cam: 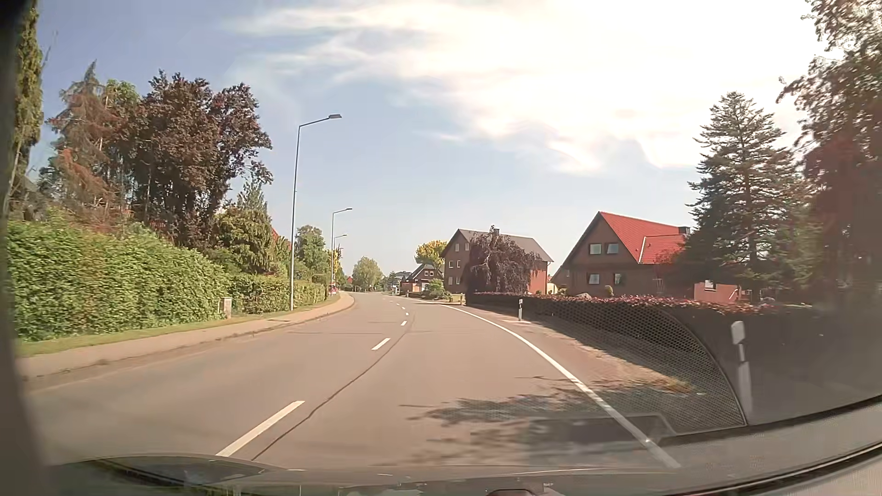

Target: Follow the waypoints while adhering to traffic rules and regulations

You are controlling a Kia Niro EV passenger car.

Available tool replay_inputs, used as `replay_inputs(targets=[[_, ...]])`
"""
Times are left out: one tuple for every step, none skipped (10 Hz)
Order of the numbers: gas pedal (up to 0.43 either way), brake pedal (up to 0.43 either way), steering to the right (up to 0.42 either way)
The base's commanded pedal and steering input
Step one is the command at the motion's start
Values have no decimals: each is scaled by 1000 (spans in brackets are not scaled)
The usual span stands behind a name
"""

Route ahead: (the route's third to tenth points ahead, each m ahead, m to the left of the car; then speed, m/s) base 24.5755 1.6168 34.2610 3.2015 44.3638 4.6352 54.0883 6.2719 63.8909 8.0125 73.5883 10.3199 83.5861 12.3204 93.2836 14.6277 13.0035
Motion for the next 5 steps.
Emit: replay_inputs(targets=[[150, 0, -11], [157, 0, -12], [157, 0, -15], [157, 0, -15], [157, 0, -16]])
